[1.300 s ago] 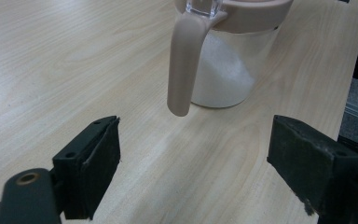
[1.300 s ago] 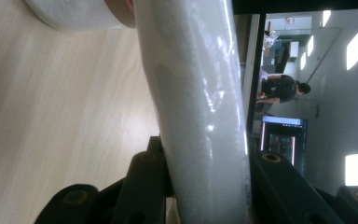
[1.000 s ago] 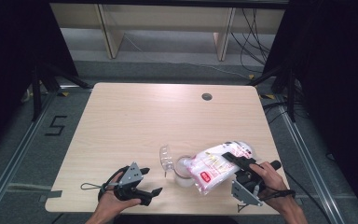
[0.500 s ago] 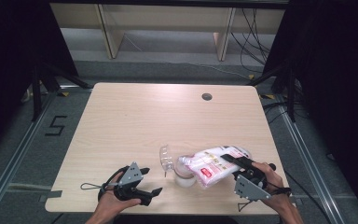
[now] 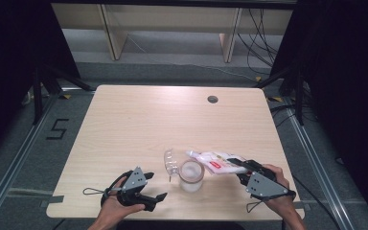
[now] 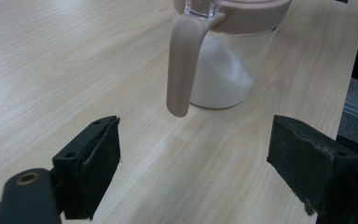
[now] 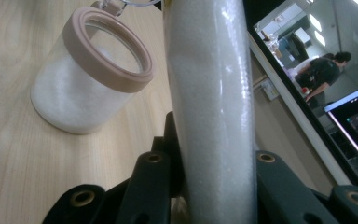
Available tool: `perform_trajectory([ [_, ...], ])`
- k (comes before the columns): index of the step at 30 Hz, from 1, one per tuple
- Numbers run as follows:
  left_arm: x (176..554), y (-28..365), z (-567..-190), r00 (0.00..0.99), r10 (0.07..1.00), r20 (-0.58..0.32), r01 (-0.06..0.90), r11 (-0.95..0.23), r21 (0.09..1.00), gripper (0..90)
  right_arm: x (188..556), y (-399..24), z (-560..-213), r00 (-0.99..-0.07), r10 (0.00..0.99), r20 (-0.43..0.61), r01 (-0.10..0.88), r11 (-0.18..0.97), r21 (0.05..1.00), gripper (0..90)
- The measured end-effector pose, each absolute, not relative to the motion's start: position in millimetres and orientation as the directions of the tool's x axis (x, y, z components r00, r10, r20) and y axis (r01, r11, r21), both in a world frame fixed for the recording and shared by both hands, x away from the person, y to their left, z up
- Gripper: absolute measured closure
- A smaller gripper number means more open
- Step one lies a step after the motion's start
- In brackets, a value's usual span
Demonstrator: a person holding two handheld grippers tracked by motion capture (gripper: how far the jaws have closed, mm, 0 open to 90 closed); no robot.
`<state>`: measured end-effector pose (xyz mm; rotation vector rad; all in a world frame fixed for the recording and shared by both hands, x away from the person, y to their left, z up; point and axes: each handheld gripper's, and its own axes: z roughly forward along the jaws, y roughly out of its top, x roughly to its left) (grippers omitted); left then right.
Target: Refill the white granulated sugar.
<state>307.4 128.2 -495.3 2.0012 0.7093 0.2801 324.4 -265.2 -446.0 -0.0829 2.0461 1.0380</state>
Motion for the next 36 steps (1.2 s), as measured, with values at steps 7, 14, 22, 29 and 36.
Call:
perform_trajectory([
  [7,308,129,-494,0.809,0.583,-0.079,0.363,-0.389,0.847,16.5,330,-266,-452,-0.674,0.316,-0.668,-0.361,0.649,0.670,77.5],
  [14,308,129,-495,0.812,0.577,-0.084,0.360,-0.383,0.851,16.5,336,-263,-458,-0.718,0.374,-0.587,-0.309,0.584,0.751,77.7],
  [22,308,128,-496,0.807,0.584,-0.090,0.366,-0.376,0.851,16.5,346,-265,-465,-0.750,0.475,-0.460,-0.217,0.480,0.850,77.9],
  [29,308,127,-496,0.806,0.584,-0.093,0.369,-0.373,0.852,16.5,353,-270,-471,-0.762,0.532,-0.370,-0.149,0.412,0.899,78.1],
  [36,308,127,-496,0.809,0.580,-0.089,0.364,-0.377,0.852,16.5,360,-273,-477,-0.759,0.548,-0.352,-0.139,0.392,0.909,78.2],
])
